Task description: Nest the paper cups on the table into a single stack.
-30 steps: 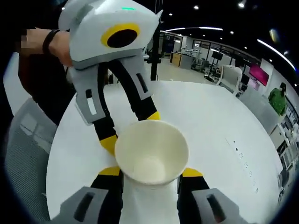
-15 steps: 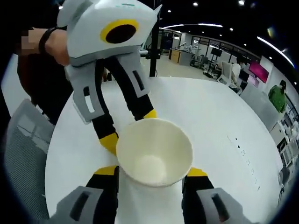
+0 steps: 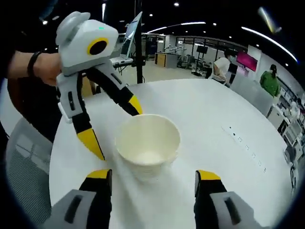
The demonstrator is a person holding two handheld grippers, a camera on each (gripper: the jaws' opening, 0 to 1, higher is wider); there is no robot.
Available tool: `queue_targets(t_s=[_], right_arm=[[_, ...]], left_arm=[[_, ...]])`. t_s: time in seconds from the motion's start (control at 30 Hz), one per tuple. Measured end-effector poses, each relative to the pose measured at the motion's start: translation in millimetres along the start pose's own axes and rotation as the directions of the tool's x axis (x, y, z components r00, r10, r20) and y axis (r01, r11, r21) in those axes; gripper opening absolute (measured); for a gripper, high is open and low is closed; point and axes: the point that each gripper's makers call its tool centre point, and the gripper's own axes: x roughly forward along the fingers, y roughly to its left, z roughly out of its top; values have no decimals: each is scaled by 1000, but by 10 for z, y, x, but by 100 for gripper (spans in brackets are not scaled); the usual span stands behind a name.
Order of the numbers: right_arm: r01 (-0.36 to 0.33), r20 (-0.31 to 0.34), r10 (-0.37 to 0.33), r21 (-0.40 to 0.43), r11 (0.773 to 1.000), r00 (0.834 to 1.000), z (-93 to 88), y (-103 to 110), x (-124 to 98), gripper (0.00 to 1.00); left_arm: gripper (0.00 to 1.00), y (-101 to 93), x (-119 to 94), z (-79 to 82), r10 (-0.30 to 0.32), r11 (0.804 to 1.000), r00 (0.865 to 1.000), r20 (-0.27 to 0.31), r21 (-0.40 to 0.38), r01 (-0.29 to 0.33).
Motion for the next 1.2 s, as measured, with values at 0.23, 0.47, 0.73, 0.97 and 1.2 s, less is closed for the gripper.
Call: queue_targets(t_s=[0.23, 0.47, 0.73, 0.97, 1.2], right_arm=[[10, 61, -15, 78, 997, 998, -39, 23, -125, 75], [51, 118, -69, 148, 988, 991, -97, 43, -389, 76], [88, 156, -120, 201, 976, 980, -183, 66, -662, 75], [142, 208, -205, 282, 949, 956, -359, 212, -1032, 76], [164, 212, -245, 339, 927, 946, -559, 260, -1195, 76]], left_arm=[[63, -63, -207, -47, 34, 997, 997, 65, -74, -29], [67, -59, -431, -76, 86, 988, 986, 143, -139, -66], [68, -195, -654, -162, 143, 967, 963, 227, -237, -87], [69, -377, -878, -284, 209, 947, 944, 254, -295, -130], [70, -438, -1088, -432, 255, 929, 930, 265, -335, -160]])
